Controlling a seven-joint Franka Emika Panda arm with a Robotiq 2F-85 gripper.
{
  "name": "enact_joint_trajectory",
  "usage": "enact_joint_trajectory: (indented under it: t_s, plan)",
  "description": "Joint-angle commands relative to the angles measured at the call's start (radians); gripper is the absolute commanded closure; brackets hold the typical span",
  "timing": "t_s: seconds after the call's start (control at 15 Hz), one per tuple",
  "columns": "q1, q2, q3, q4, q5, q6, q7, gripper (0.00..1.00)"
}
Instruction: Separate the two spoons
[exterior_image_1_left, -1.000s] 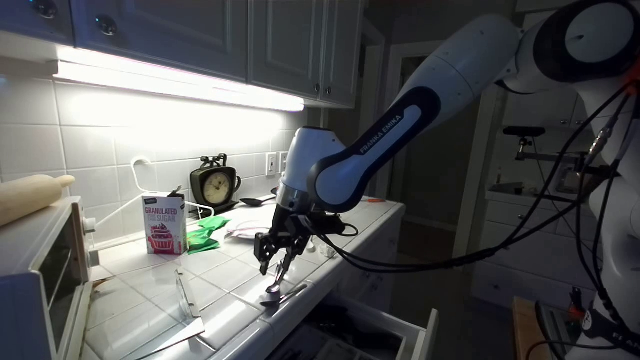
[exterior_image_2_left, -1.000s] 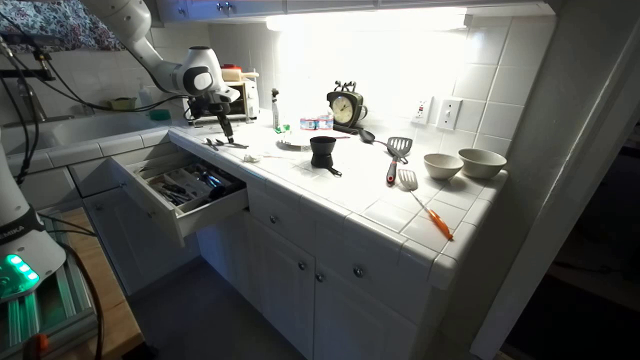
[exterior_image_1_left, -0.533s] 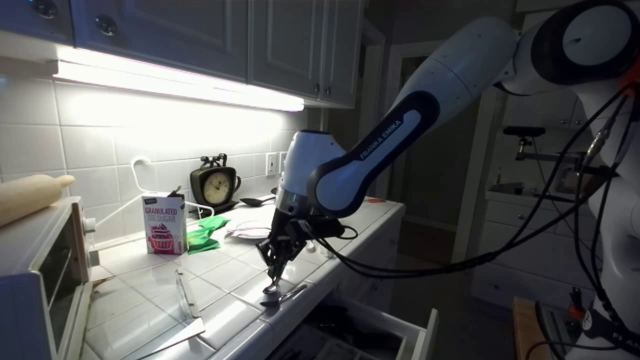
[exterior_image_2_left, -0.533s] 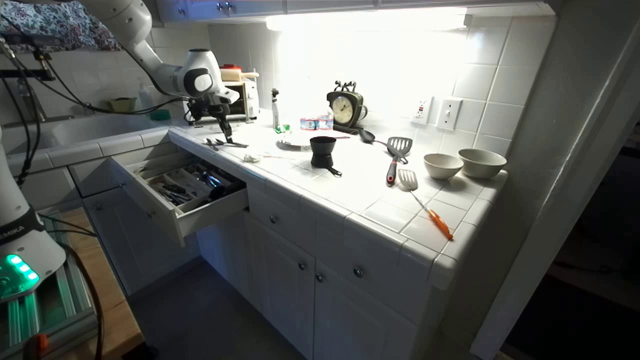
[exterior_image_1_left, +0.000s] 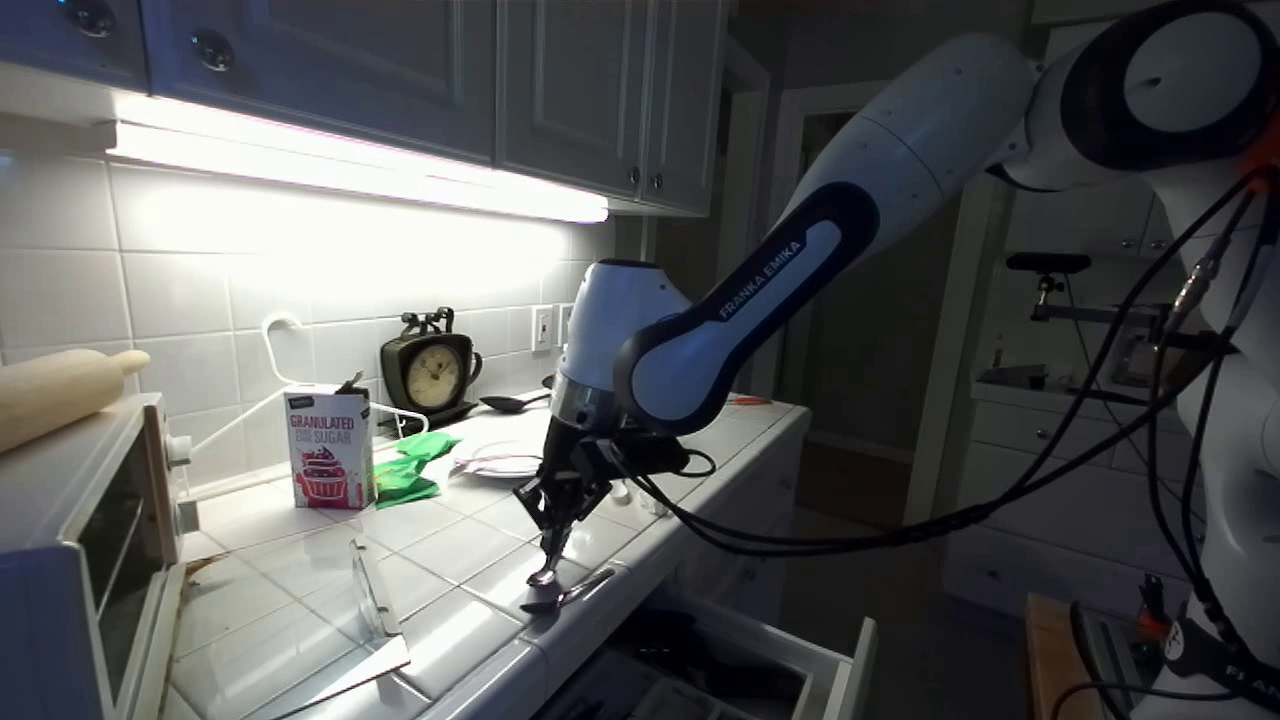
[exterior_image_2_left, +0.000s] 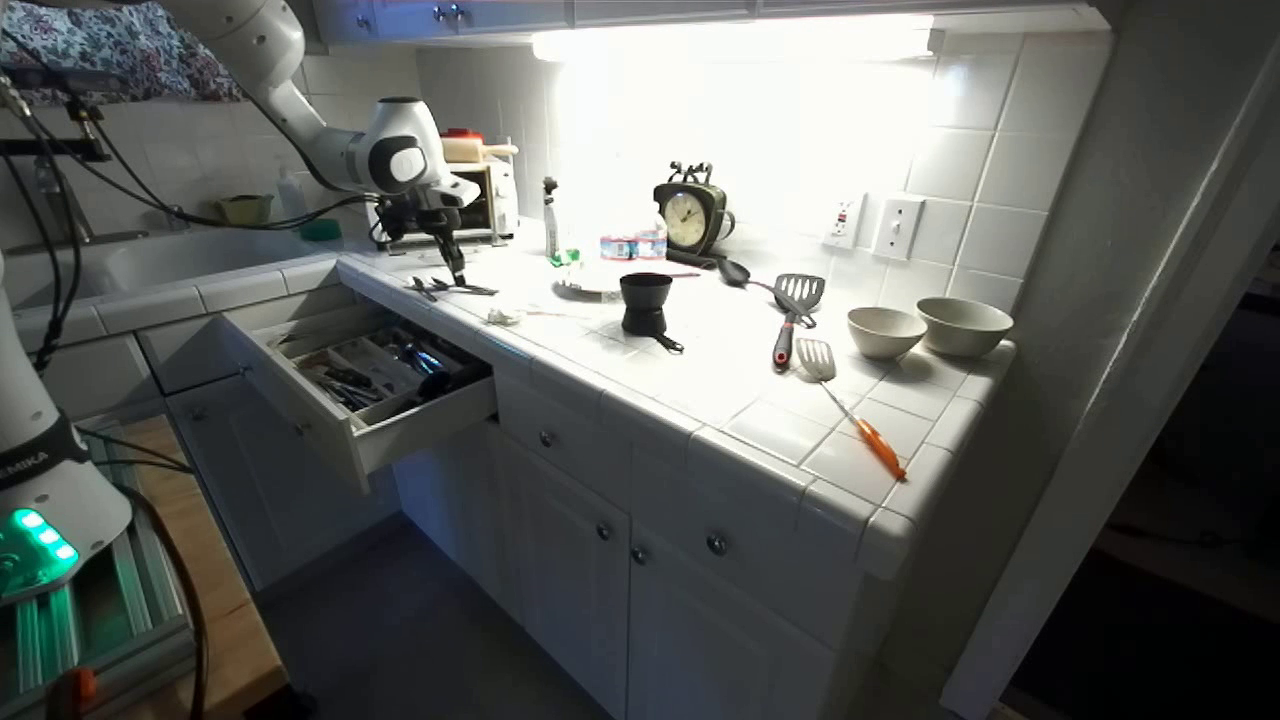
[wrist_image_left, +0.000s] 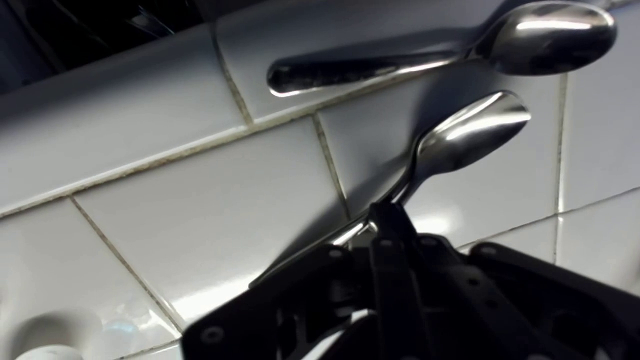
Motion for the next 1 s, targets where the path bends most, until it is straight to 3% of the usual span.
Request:
enact_joint_trajectory:
  t_s: [0.0, 0.33, 0.6, 0.87, 0.93]
  plan:
    - [0.022, 0.009, -0.021, 0.041, -0.022, -0.042, 0.064, 0.72]
    - [0.051, 0.022, -0.049, 0.071, -0.062, -0.054, 0.154, 0.38]
    - [0.097, 0.032, -0.099, 0.08, -0.151, -0.05, 0.306, 0.32]
    - [0.114, 0.042, -0.111, 0.085, -0.215, -0.063, 0.398, 0.53]
    - [0.114, 0.044, -0.11, 0.086, -0.225, -0.065, 0.411, 0.72]
